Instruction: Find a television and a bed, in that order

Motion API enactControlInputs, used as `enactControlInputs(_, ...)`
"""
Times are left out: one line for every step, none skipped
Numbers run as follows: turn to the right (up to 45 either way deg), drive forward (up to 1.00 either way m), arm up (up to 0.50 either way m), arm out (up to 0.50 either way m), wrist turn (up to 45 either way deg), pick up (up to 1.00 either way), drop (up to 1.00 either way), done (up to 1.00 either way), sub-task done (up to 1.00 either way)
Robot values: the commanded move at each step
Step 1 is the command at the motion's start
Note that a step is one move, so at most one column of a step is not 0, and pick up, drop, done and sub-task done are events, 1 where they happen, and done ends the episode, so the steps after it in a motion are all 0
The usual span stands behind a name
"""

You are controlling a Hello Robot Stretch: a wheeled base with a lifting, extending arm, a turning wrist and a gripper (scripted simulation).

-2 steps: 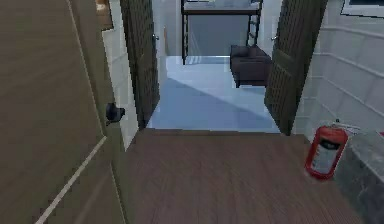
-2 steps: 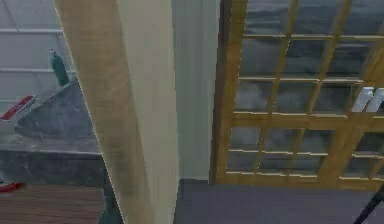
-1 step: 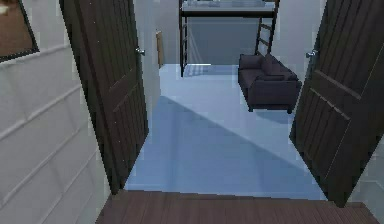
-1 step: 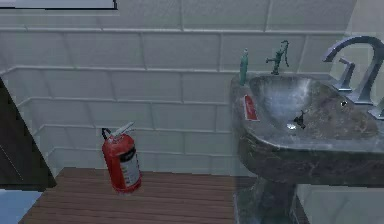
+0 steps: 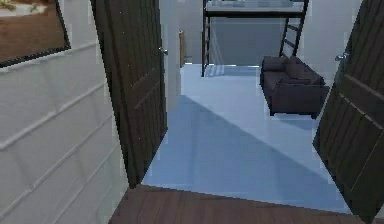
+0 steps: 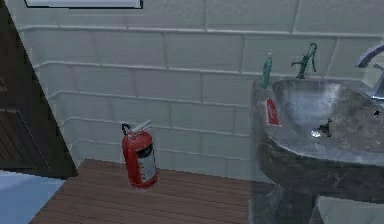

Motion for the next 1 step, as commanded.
enactControlInputs(0.0,0.2,0.0,0.0,0.0,0.0,0.0,0.0,0.0)
